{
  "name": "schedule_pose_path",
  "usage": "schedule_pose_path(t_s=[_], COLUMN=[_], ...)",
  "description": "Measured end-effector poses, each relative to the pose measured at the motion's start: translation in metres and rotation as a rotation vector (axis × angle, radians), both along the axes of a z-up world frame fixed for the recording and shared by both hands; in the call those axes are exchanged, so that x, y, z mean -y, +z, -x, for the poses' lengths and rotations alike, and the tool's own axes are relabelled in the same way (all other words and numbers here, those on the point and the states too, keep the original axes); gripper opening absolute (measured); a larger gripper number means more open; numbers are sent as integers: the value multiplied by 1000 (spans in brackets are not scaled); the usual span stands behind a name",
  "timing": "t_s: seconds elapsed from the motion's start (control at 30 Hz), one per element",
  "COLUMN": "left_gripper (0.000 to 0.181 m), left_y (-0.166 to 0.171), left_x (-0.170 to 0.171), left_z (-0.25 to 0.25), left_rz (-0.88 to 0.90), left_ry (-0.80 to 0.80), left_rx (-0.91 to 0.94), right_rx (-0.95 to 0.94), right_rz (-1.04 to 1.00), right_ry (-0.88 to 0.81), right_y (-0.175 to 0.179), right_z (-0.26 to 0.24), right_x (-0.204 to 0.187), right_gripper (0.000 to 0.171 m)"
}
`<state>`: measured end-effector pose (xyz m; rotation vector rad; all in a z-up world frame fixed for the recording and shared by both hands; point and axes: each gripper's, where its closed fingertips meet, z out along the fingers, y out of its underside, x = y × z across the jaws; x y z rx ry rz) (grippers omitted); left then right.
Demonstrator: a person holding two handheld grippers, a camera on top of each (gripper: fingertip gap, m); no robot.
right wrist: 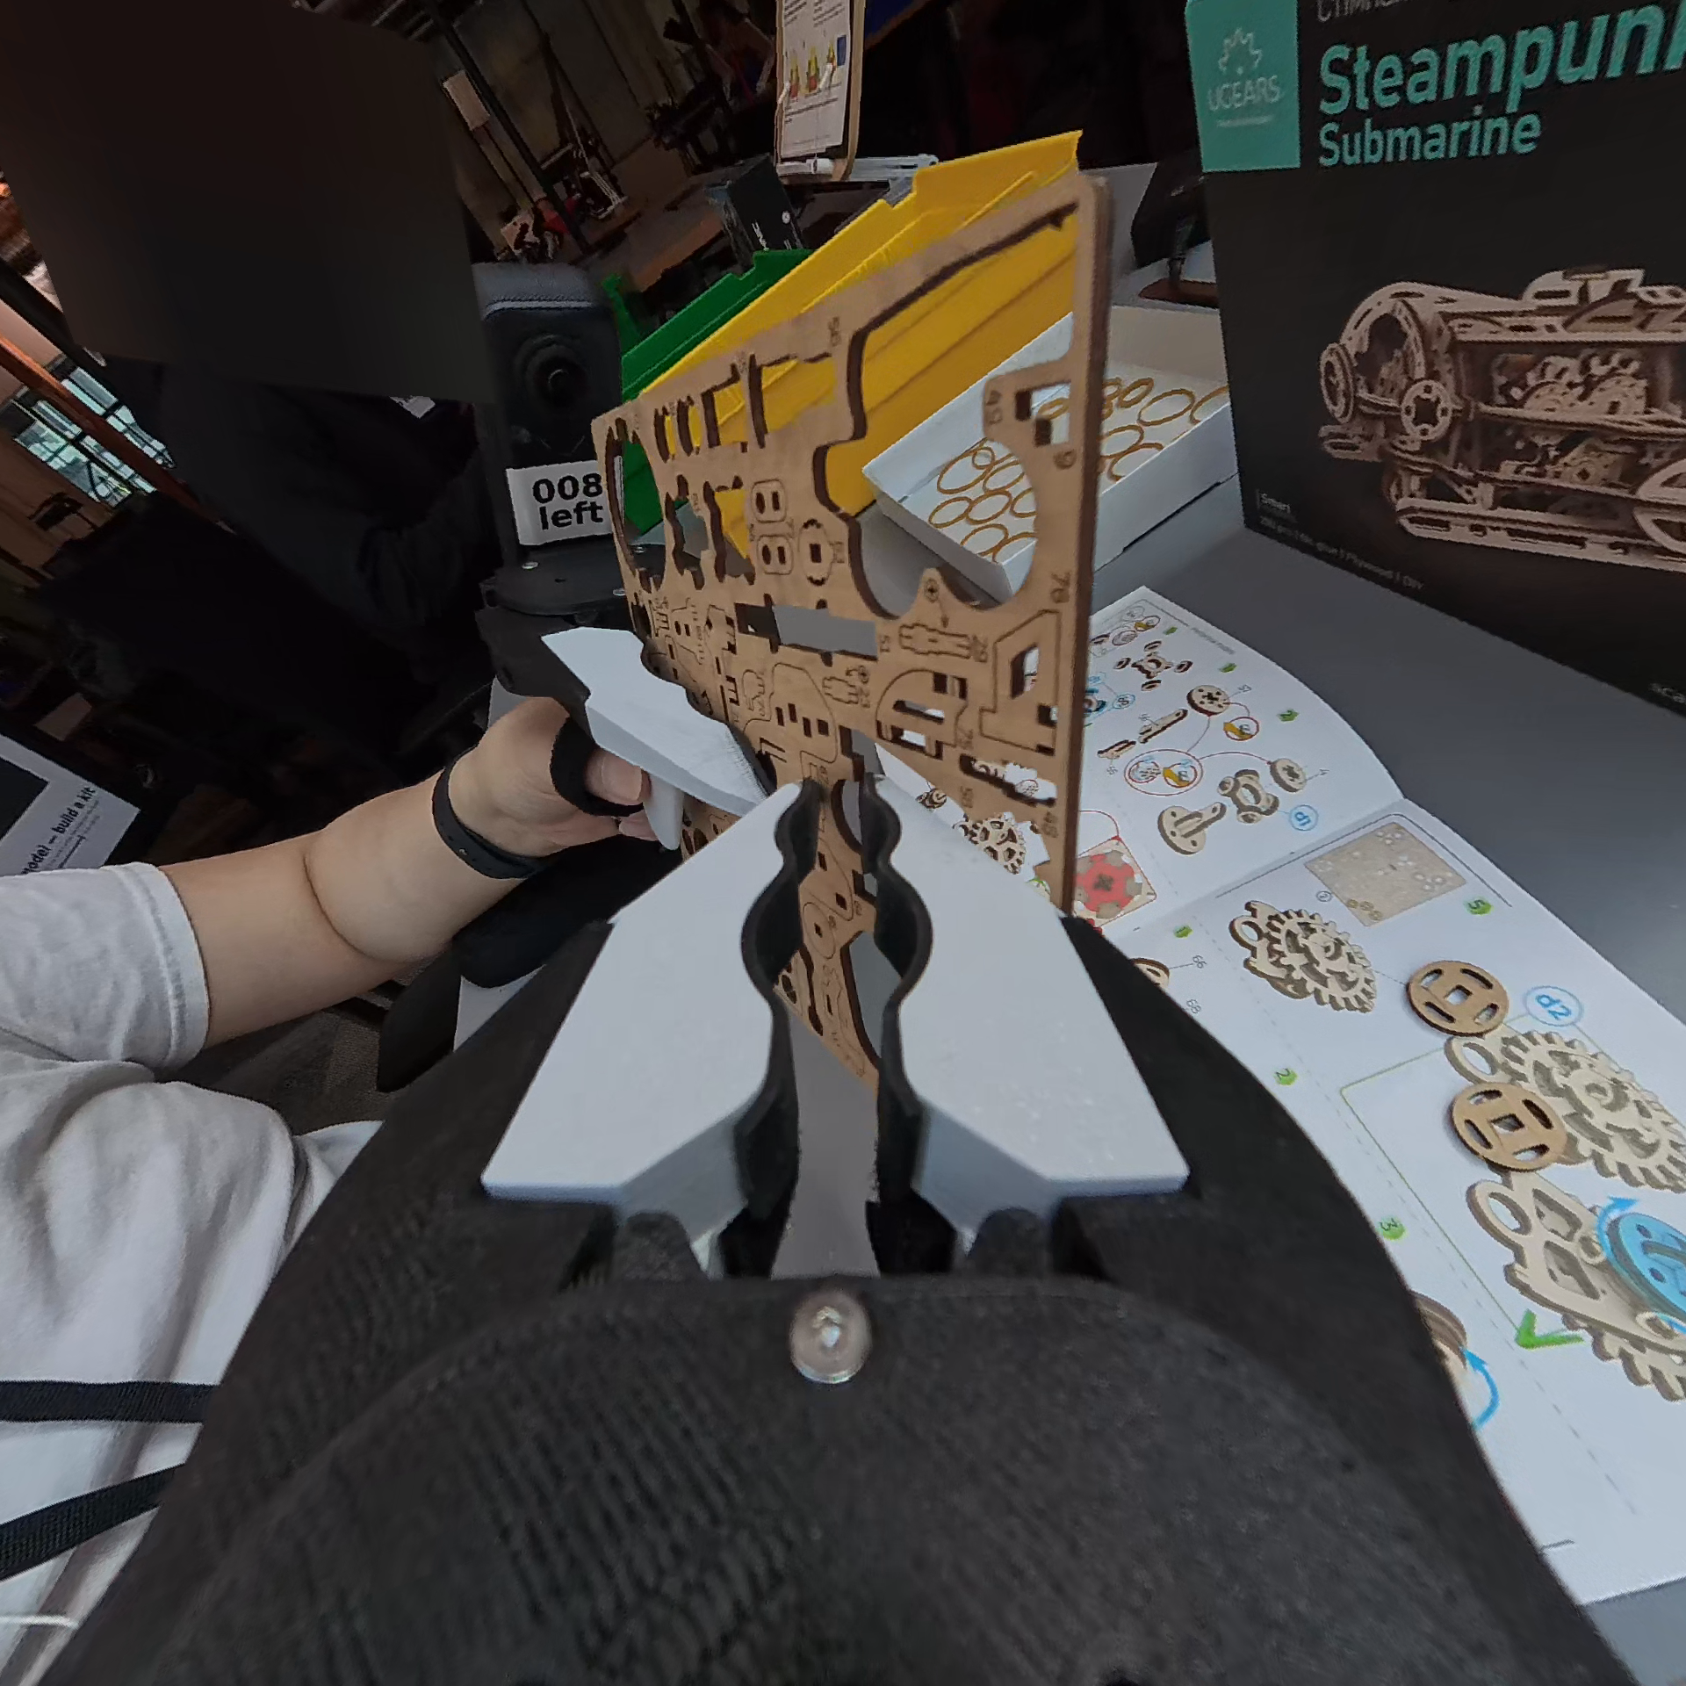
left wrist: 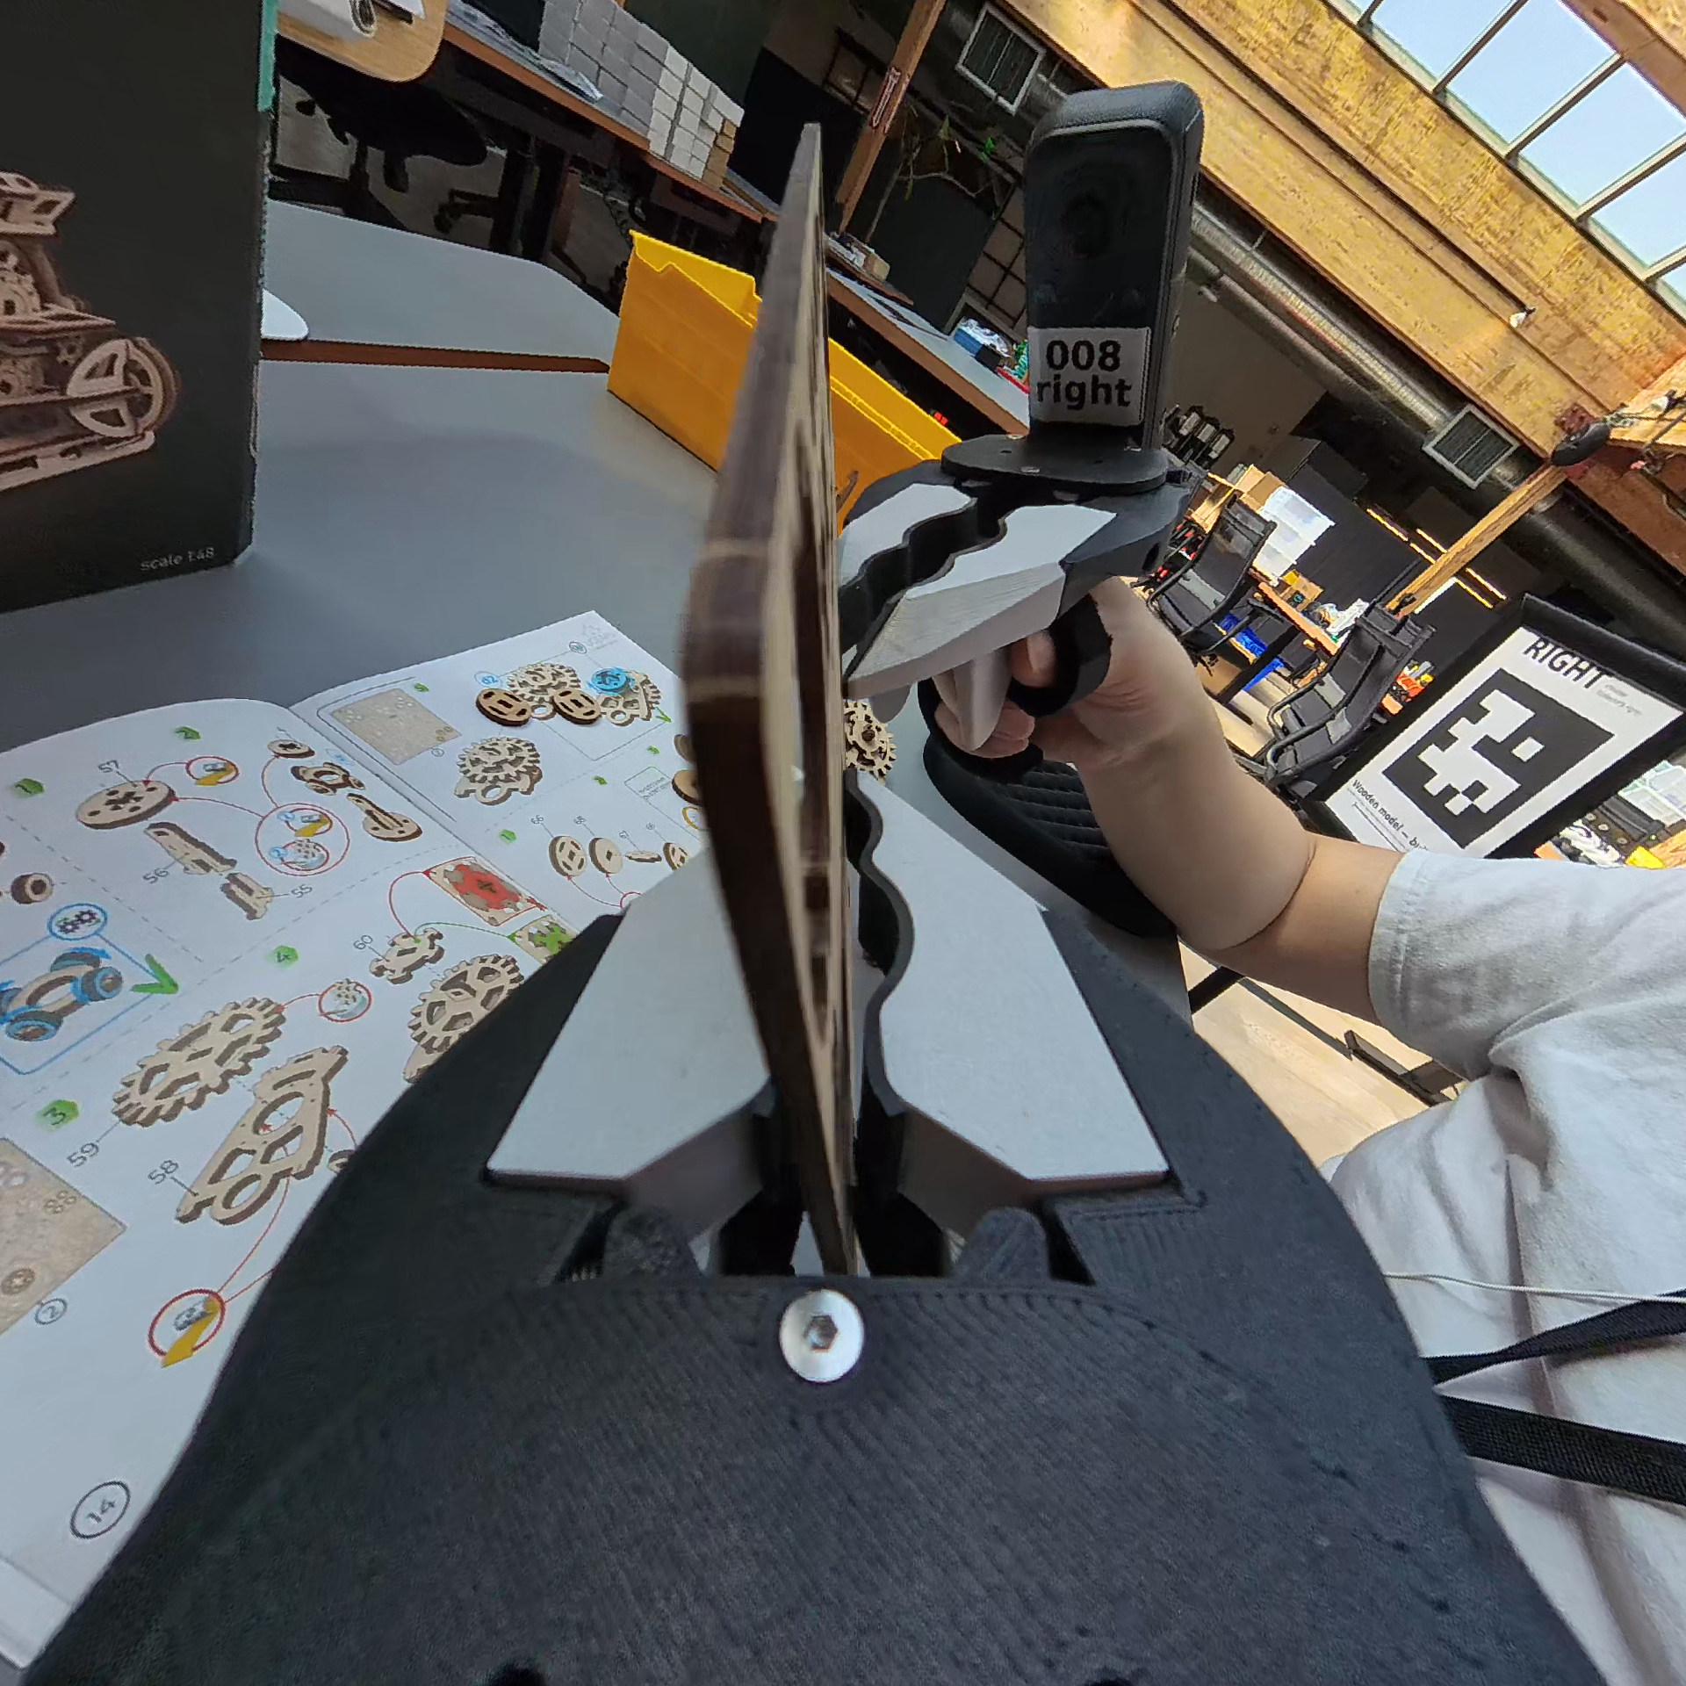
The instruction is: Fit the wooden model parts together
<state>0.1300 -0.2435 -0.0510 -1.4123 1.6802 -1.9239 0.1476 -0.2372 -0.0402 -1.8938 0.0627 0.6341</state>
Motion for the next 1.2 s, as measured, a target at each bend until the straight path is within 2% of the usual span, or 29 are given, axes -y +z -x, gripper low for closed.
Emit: schedule_pose_path(t_s=[0.23, 0.57, 0.97, 1.1, 1.2], left_gripper=[1, 1, 1, 0, 3], left_y=[-2, 6, 3, 16, 13], left_x=[1, 5, 3, 5, 7], left_z=[0, 0, -2, 5, 4], left_rz=[-21, -3, -66, 8, -47], left_ry=[-2, 19, 46, -11, -3], left_rx=[0, 43, 54, 90, 101], right_rx=[7, 168, 279, 192, 155], right_rz=[25, -23, -19, -118, -100], right_ry=[18, 12, -30, 65, 87], right_y=[-5, 3, 0, 16, 14], right_z=[3, 3, 1, 9, 9], right_x=[0, 3, 2, 5, 6], right_gripper=[4, 3, 4, 4, 4])
